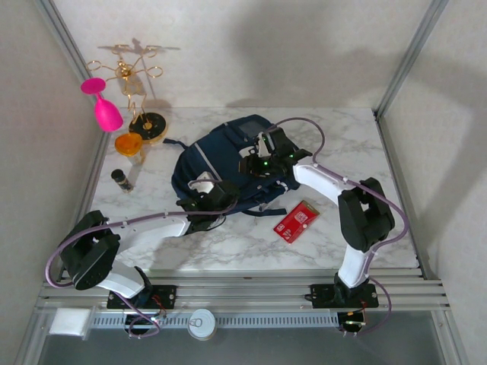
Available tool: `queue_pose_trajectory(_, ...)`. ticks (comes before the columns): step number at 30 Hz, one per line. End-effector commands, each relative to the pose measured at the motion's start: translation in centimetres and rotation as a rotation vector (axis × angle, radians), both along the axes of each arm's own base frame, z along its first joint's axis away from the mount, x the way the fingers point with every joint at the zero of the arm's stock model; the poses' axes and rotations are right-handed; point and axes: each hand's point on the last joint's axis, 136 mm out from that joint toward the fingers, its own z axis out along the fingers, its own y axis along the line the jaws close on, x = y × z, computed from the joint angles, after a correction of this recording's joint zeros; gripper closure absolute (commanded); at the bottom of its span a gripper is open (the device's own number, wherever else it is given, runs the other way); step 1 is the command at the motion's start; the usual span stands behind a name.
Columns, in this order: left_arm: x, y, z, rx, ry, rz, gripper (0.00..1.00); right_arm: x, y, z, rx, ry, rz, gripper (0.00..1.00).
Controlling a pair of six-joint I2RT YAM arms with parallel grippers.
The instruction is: Pack the student bag
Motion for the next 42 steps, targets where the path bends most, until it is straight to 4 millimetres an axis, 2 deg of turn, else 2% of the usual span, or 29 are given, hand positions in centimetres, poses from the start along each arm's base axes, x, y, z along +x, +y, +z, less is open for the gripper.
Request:
queue_pose_trajectory(1, 1.3, 0.7, 1.8, -0.001, -0.049, 0.020, 0.58, -0.3, 0.5, 0.0, -0.016, 0.000, 0.065, 0.68)
queue_pose_trajectory(7, 2.4, 1.2, 2.4, 0.016, -0.078, 0.017, 0.58, -0.9, 0.2, 0.8, 0.007, 0.000, 0.063, 0.87)
queue_pose_trajectory(9, 3.1, 1.4, 2.9, 0.033, -0.097, 0.017, 0.58, -1.2, 0.0, 1.4, 0.058, 0.014, 0.050, 0.95)
queue_pose_trajectory(12, 4.2, 1.6, 3.9, 0.060, -0.118, 0.008, 0.57, -1.7, -0.2, 2.4, 0.160, 0.047, 0.022, 1.00)
queue_pose_trajectory(14, 5.0, 1.5, 4.9, 0.068, -0.146, -0.002, 0.55, -2.0, -0.1, 3.1, 0.227, 0.075, 0.001, 1.00)
queue_pose_trajectory(17, 5.7, 1.7, 6.5, 0.083, -0.179, -0.019, 0.53, -1.8, -0.1, 5.3, 0.333, 0.086, -0.042, 1.00)
queue_pose_trajectory(21, 4.3, 2.6, 7.2, 0.055, -0.160, -0.018, 0.51, -1.2, -0.5, 8.0, 0.459, 0.101, -0.123, 1.00)
queue_pose_trajectory(24, 2.8, 3.0, 7.2, 0.048, -0.124, -0.031, 0.51, -1.0, -0.6, 9.0, 0.511, 0.106, -0.164, 1.00)
queue_pose_trajectory(27, 1.5, 2.5, 6.9, 0.062, -0.092, -0.062, 0.52, -0.9, -0.6, 9.3, 0.531, 0.110, -0.175, 1.00)
queue_pose_trajectory(32, 0.3, -1.1, 5.6, 0.087, -0.016, -0.196, 0.54, -0.8, -0.6, 8.8, 0.522, 0.122, -0.187, 1.00)
queue_pose_trajectory(37, 1.0, -2.6, 4.9, 0.201, 0.022, -0.196, 0.53, -0.7, -0.7, 8.2, 0.517, 0.130, -0.199, 1.00)
queue_pose_trajectory(39, 1.7, -2.5, 4.9, 0.219, 0.018, -0.153, 0.49, -0.7, -0.8, 8.2, 0.519, 0.130, -0.202, 1.00)
queue_pose_trajectory(42, 2.6, -2.5, 4.9, 0.208, -0.004, -0.104, 0.47, -0.8, -0.9, 8.2, 0.516, 0.123, -0.208, 1.00)
